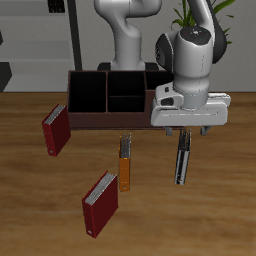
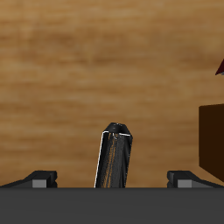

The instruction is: Place the striped book into the back desk caddy's left compartment and place the right red book into the back desk caddy's back compartment and place the orange book into the back desk caddy's front compartment

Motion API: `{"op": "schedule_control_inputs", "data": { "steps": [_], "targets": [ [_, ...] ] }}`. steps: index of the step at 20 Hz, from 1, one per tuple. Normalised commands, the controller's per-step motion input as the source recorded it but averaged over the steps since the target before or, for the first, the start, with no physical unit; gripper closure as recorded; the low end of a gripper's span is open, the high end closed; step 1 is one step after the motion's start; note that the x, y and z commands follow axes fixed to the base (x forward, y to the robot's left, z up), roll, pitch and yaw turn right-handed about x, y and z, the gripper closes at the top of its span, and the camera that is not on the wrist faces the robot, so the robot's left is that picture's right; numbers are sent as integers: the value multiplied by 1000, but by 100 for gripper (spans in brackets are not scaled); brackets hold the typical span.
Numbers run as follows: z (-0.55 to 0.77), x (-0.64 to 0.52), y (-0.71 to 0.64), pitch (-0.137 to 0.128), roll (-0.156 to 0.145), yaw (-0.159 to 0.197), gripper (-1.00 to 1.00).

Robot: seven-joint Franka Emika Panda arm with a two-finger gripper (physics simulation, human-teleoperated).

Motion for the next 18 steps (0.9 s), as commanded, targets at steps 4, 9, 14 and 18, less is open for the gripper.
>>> {"op": "schedule_control_inputs", "data": {
  "steps": [4,9,14,18],
  "targets": [
    [-342,123,-108,8,-22,6,-100],
    [-280,-26,6,4,-5,-21,-100],
    [-160,-40,15,-4,-9,-7,-100],
    [-263,77,-39,41,-20,7,-100]
  ]
}}
